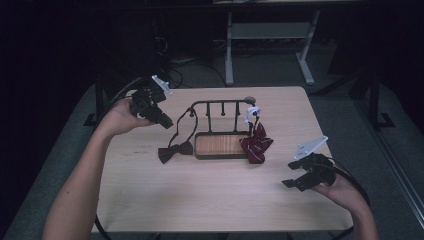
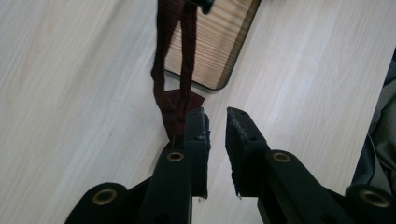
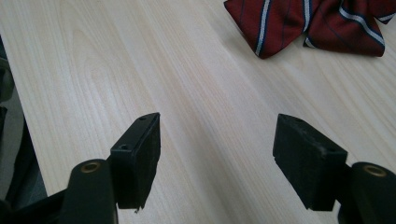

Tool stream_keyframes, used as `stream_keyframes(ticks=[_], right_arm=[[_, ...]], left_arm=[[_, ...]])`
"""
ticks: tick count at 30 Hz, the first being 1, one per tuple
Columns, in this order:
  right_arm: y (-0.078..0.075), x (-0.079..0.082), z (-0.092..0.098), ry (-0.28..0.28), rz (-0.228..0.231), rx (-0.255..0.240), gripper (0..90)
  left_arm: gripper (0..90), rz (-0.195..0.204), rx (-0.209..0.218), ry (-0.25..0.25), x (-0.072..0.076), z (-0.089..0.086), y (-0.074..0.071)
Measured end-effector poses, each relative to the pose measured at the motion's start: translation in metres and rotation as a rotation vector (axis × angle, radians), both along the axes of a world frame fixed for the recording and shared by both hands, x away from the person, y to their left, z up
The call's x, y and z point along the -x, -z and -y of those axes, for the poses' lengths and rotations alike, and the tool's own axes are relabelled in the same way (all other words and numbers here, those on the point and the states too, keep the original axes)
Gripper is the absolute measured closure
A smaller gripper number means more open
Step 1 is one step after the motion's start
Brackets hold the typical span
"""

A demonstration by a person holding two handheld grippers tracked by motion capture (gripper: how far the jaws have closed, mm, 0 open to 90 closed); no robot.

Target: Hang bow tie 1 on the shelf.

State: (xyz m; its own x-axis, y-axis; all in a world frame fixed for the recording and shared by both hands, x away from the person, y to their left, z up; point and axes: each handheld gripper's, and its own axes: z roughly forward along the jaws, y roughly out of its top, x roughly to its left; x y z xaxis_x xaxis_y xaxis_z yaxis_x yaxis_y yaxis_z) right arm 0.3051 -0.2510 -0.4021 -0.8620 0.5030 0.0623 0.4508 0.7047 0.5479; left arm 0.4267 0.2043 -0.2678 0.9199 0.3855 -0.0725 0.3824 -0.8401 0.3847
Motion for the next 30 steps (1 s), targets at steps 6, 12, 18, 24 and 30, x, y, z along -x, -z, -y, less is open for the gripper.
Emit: stream_keyframes(ticks=[6, 12, 18, 24, 30], right_arm=[[-0.001, 0.0, 0.001, 0.007, 0.003, -0.003, 31.6], [0.0, 0.0, 0.001, 0.011, 0.001, -0.001, 31.5], [-0.001, 0.001, 0.002, 0.014, 0.002, -0.003, 31.4], [-0.001, 0.001, 0.003, 0.012, 0.006, -0.001, 31.3], [-0.001, 0.002, 0.003, 0.02, 0.004, -0.001, 31.3]], left_arm=[[75.0, 0.01, 0.006, 0.017, 0.007, 0.0, -0.002], [73.2, 0.01, 0.014, 0.027, 0.015, -0.001, 0.001], [71.0, 0.014, 0.016, 0.031, 0.021, -0.003, 0.007], [68.6, 0.017, 0.014, 0.028, 0.026, -0.006, 0.012], [66.7, 0.016, 0.025, 0.027, 0.03, -0.009, 0.015]])
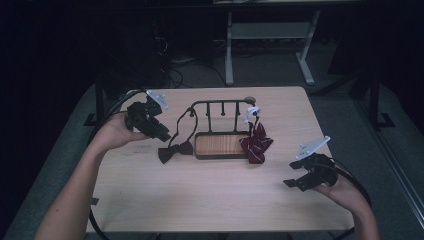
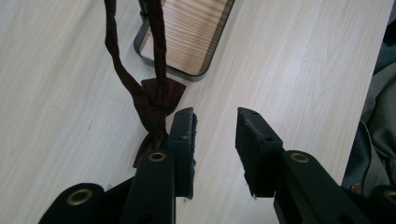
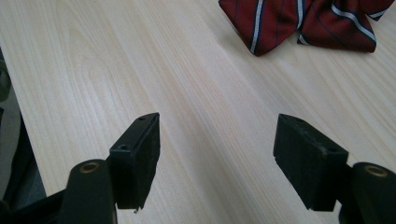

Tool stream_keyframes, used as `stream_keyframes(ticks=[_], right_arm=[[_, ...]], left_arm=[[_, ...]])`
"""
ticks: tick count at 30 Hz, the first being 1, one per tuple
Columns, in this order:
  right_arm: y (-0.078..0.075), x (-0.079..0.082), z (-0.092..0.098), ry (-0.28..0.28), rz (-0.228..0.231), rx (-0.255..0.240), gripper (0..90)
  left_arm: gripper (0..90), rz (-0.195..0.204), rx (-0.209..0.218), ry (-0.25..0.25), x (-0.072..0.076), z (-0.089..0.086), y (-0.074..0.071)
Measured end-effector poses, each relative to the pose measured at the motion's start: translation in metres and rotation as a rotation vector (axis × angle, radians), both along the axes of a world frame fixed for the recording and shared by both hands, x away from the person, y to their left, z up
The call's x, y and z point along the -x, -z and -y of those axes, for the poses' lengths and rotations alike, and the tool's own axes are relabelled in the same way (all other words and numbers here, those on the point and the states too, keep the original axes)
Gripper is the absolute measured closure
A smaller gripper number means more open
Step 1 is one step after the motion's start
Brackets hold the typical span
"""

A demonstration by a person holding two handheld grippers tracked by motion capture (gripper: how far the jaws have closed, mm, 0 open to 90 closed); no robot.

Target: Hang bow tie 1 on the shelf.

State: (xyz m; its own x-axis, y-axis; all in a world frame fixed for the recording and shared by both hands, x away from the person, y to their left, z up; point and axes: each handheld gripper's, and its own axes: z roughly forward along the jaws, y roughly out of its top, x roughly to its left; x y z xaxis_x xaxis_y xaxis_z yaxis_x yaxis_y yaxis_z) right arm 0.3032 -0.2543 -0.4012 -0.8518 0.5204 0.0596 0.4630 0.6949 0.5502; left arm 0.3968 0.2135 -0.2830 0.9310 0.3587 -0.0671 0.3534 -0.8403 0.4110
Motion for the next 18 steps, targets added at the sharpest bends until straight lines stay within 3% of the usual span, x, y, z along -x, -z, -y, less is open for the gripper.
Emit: stream_keyframes(ticks=[18], right_arm=[[-0.001, 0.001, 0.004, 0.011, 0.006, -0.007, 31.2]], left_arm=[[59.2, -0.021, 0.024, -0.006, 0.012, -0.006, 0.02]])
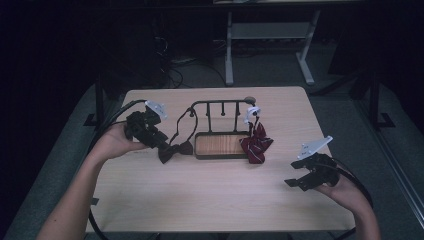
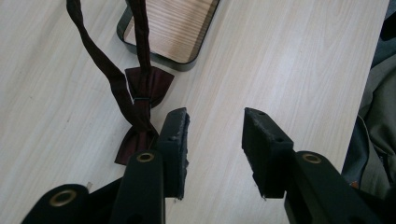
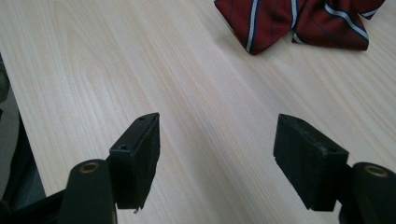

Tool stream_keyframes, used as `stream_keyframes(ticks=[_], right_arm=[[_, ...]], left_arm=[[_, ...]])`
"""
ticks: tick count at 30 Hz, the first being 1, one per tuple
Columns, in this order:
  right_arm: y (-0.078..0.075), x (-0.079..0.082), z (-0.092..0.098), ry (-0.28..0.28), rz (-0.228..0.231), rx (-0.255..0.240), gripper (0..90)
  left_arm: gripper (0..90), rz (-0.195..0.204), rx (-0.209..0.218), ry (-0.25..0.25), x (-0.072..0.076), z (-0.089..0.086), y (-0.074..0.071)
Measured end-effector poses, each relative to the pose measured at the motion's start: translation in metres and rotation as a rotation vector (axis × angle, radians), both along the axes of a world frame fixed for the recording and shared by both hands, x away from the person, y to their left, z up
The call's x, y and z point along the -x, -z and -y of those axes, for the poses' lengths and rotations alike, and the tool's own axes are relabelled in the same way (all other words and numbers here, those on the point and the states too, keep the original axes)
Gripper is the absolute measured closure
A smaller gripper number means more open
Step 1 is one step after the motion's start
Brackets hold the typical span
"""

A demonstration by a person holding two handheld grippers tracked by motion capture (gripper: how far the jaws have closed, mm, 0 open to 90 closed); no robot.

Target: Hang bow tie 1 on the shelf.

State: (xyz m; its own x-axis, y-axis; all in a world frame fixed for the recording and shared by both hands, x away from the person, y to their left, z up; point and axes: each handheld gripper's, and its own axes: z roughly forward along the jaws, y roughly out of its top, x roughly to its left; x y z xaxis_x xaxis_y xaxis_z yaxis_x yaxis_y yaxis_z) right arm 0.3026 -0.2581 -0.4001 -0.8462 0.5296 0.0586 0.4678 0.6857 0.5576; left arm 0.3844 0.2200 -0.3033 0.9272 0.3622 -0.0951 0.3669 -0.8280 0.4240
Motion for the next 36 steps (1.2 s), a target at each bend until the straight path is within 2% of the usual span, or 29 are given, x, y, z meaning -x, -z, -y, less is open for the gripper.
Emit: stream_keyframes(ticks=[6, 20, 24, 32, 36], right_arm=[[0.0, 0.0, 0.001, 0.005, -0.002, -0.001, 31.0], [-0.001, 0.001, 0.003, 0.01, 0.001, 0.003, 31.0], [-0.001, 0.001, 0.003, 0.011, 0.002, 0.004, 31.0], [-0.001, 0.001, 0.004, 0.014, 0.003, 0.002, 30.9], [0.0, 0.001, 0.004, 0.014, 0.002, 0.004, 31.0]], left_arm=[[55.4, -0.004, 0.023, -0.01, 0.004, -0.005, 0.006], [48.3, -0.003, 0.038, -0.027, 0.014, -0.012, 0.025], [47.0, -0.02, 0.058, -0.049, 0.016, -0.014, 0.029], [44.0, 0.007, 0.061, -0.049, 0.022, -0.017, 0.034], [43.0, 0.008, 0.065, -0.051, 0.025, -0.018, 0.037]])
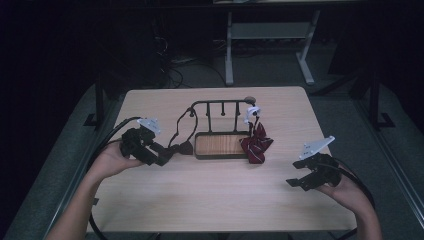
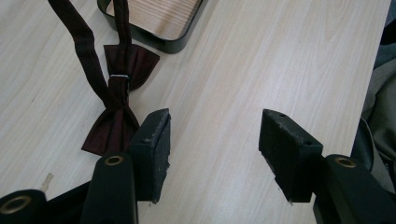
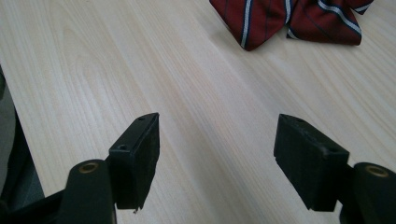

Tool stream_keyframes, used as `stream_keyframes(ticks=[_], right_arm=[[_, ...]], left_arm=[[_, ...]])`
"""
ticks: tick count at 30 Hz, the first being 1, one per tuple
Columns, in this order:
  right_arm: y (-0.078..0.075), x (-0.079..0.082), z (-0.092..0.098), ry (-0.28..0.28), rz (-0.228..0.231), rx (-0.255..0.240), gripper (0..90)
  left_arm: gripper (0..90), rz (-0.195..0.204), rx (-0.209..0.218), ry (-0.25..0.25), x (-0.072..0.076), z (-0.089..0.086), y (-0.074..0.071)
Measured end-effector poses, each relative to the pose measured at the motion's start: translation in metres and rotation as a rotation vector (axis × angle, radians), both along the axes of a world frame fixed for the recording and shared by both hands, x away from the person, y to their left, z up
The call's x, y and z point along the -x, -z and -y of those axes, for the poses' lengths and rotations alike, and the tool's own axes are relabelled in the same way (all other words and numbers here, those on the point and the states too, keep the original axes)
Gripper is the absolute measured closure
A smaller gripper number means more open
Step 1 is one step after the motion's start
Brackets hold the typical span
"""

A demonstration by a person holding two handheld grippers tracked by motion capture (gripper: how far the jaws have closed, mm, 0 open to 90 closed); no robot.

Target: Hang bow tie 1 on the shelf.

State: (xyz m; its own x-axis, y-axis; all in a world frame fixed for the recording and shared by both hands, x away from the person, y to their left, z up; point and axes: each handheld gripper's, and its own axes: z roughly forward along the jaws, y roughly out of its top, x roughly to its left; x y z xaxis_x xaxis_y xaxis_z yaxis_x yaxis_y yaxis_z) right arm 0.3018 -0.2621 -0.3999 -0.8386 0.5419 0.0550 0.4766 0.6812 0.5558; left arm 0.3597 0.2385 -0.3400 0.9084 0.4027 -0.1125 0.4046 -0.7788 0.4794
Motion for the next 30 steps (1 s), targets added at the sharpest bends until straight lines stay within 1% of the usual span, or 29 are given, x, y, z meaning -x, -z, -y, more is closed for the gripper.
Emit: stream_keyframes(ticks=[5, 14, 22, 28, 29, 30], right_arm=[[0.0, 0.0, 0.0, 0.001, -0.003, 0.004, 31.0], [0.001, 0.0, 0.001, 0.002, -0.004, 0.006, 31.0], [0.003, 0.0, 0.0, 0.0, -0.005, 0.006, 30.9], [0.002, 0.0, 0.002, 0.002, -0.006, 0.004, 30.9], [0.003, 0.0, 0.002, 0.003, -0.006, 0.002, 30.9], [0.003, 0.0, 0.002, 0.005, -0.007, 0.0, 30.9]], left_arm=[[41.0, 0.015, 0.002, -0.005, 0.004, -0.002, 0.006], [37.7, 0.011, 0.019, -0.022, 0.01, -0.008, 0.019], [37.1, 0.014, 0.034, -0.026, 0.017, -0.011, 0.027], [36.5, 0.019, 0.035, -0.025, 0.022, -0.012, 0.034], [36.4, 0.021, 0.039, -0.033, 0.024, -0.012, 0.035], [36.4, 0.025, 0.034, -0.029, 0.025, -0.012, 0.036]])
